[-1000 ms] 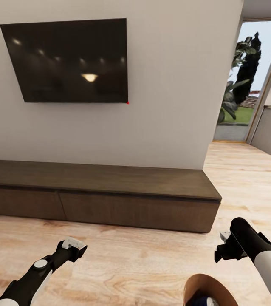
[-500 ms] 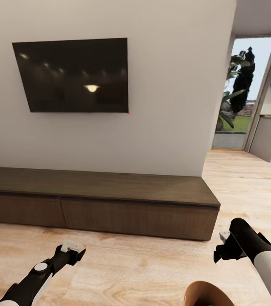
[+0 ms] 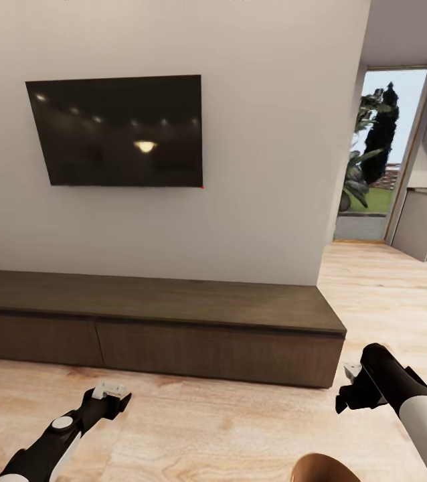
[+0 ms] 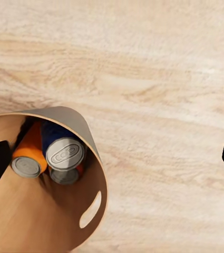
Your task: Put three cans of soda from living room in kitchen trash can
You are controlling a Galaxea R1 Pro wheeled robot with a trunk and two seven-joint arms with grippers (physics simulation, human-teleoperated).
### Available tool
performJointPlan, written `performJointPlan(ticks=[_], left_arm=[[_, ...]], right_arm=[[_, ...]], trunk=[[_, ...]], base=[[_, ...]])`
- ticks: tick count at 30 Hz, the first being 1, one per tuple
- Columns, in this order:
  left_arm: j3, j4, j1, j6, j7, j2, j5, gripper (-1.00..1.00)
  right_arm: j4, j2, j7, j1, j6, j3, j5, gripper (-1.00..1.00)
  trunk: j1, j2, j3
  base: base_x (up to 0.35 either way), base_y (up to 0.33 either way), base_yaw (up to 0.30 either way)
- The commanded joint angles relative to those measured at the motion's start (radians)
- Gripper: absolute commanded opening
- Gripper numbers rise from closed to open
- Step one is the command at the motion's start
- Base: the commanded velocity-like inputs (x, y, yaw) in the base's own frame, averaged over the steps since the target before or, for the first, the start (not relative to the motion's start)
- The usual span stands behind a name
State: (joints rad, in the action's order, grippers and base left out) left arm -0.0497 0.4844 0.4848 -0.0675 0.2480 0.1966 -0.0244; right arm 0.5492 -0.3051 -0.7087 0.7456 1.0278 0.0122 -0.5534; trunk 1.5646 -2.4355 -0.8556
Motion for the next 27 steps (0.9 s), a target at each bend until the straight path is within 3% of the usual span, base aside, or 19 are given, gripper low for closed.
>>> performJointPlan(ticks=[1,14,27], left_arm=[[0.000,0.000,0.000,0.000,0.000,-0.001,0.000,1.00],[0.001,-0.030,0.003,-0.001,-0.001,-0.003,0.001,1.00],[0.001,-0.051,0.006,-0.001,-0.001,-0.003,0.001,1.00]], right_arm=[[0.000,0.000,0.000,0.000,0.000,0.000,0.000,1.00],[0.000,0.002,0.000,-0.001,0.000,-0.001,0.001,1.00],[0.000,0.002,0.000,-0.017,-0.001,-0.002,0.000,1.00]], trunk=[[-0.004,0.007,0.003],[-0.054,0.098,0.043],[-0.104,0.189,0.067]], base=[[0.000,0.000,0.000],[0.000,0.000,0.000],[0.000,0.000,0.000]])
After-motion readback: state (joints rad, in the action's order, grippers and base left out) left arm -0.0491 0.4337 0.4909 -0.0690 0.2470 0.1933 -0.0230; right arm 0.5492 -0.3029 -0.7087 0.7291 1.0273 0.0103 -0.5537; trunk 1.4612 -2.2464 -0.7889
